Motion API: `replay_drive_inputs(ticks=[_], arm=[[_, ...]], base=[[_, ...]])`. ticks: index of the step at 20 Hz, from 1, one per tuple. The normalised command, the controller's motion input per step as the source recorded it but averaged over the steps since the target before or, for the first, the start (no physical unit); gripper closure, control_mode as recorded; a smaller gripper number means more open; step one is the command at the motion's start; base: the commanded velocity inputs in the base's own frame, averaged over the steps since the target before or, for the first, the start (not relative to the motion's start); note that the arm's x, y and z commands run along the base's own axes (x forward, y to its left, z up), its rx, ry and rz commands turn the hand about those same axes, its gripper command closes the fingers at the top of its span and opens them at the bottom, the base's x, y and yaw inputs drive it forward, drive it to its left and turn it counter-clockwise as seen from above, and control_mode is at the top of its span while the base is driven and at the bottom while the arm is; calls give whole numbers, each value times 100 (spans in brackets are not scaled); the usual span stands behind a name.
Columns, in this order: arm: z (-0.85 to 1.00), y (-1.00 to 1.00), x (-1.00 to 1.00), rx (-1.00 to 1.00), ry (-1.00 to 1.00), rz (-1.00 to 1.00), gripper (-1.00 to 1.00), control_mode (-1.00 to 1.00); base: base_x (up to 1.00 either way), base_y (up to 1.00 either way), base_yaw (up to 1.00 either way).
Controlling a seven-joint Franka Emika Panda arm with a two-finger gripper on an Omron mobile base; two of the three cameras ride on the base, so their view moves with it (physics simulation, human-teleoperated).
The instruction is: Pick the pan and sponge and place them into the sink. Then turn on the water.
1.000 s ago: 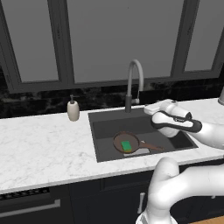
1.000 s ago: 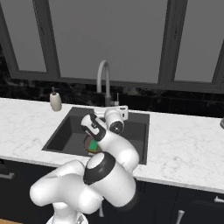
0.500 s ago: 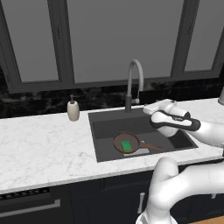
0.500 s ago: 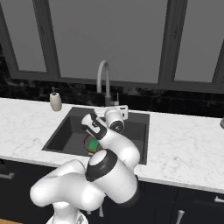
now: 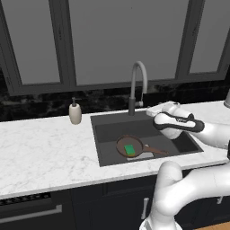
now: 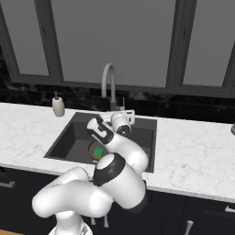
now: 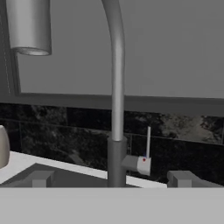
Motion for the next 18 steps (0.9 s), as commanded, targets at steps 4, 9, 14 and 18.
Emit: replay_drive_inputs(ticks=[4, 9, 14, 18], arm=[[-6, 1, 25, 0, 0, 0, -100, -100], [-2, 0, 11, 0, 0, -2, -100, -100], [-5, 0, 4, 0, 0, -5, -100, -100], [0, 0, 13, 0, 0, -5, -100, -100]], base=[[0, 0, 0], [0, 0, 0], [0, 0, 0], [0, 0, 0]])
